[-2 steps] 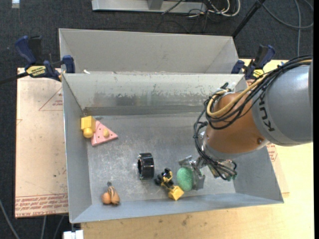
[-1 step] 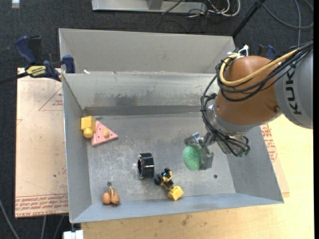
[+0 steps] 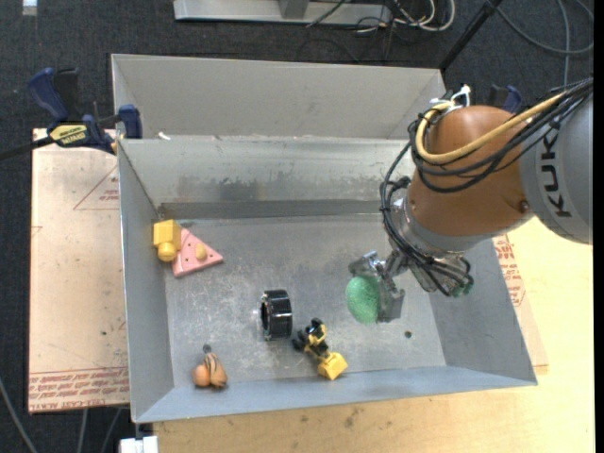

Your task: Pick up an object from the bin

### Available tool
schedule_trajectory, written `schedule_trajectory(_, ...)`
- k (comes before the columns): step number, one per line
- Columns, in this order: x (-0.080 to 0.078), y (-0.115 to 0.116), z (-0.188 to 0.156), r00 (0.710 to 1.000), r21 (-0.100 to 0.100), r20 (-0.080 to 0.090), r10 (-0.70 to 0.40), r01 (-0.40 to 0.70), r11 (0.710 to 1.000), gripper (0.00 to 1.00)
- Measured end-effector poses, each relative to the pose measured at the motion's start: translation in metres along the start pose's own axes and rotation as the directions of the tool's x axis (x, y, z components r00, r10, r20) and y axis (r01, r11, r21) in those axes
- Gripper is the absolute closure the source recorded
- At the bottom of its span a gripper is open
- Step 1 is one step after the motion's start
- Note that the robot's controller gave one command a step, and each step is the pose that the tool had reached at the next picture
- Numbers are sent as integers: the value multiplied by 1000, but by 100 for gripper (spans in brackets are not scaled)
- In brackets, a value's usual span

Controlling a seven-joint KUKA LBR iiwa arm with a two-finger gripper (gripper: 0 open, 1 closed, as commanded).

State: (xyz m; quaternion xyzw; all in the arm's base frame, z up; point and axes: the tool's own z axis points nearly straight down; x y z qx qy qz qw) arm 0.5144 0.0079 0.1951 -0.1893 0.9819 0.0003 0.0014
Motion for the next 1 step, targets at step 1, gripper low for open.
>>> schedule_trajectory(1,0,1,-6,1000,-3,-9,0,0,1000,100)
